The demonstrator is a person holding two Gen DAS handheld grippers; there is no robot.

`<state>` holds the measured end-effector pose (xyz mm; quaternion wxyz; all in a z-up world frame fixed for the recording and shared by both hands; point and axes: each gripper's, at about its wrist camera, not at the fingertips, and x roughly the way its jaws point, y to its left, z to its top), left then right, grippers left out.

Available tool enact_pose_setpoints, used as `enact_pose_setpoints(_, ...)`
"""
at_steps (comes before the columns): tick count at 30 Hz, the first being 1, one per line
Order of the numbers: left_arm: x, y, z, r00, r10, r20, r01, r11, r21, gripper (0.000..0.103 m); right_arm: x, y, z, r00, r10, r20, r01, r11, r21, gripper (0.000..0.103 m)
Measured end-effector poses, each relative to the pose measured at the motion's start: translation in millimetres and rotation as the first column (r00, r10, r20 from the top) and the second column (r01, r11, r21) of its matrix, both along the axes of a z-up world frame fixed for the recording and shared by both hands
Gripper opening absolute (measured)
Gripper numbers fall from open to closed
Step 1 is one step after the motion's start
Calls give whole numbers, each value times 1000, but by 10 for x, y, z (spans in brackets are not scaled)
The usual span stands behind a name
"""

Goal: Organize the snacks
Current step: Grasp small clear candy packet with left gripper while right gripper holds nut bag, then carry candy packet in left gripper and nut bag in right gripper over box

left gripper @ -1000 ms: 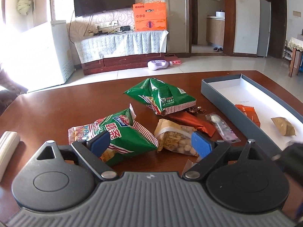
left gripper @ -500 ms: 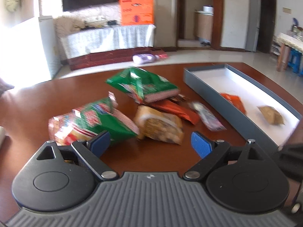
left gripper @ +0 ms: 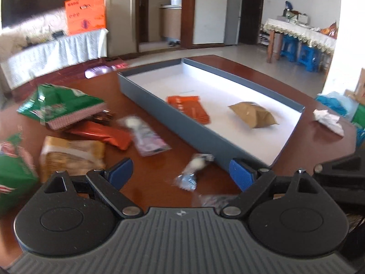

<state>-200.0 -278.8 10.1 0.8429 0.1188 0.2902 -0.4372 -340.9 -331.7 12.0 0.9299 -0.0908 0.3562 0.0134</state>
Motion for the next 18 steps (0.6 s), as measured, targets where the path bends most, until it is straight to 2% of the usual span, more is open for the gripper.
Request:
enact_pose_setpoints(1, 26, -37, -30, 1000, -3, -14, 3, 1000, 2, 92, -14, -8, 5, 1000, -2, 0, 2, 1000, 3, 38)
enact_pose_setpoints(3, 84, -83, -66, 998, -30, -55, 30, 1000, 3, 77, -23, -25, -2, 1000, -1, 0, 1, 1000, 7, 38)
enact_pose_setpoints(7, 126, -67, -71, 997, -42, -67, 40, 999, -21, 64, -22, -25, -10, 1000, 2, 0, -2, 1000, 3, 38)
enact_pose_setpoints(9, 145, -64, -72, 996, -43, -73, 41, 999, -31, 43, -40, 2, -11, 1000, 1, 2, -1, 1000, 3, 38)
enact_pose_setpoints(10, 155, -56, -70, 997, -32, -76, 29, 999, -32, 37, -20, -8, -16, 1000, -1, 2, 1, 1000, 5, 38)
enact_pose_setpoints(11, 165, -50, -67, 996, -26, -80, 24, 999, -31, 20, -25, -9, -18, 1000, -2, 2, 2, 1000, 7, 38)
enact_pose_setpoints(12, 169, -39, -66, 996, -22, -85, 20, 999, -29, 17, -25, -19, -20, 1000, -2, 2, 2, 1000, 8, 38)
enact_pose_setpoints(15, 133, 0, -55, 998, -16, -64, 15, 1000, -10, 17, -18, -15, -10, 1000, -4, 3, 4, 1000, 11, 38)
enact_pose_setpoints(18, 127, 76, -38, 998, 45, -32, -44, 999, 14, 17, 8, -32, -10, 1000, -10, 10, 10, 1000, 14, 38)
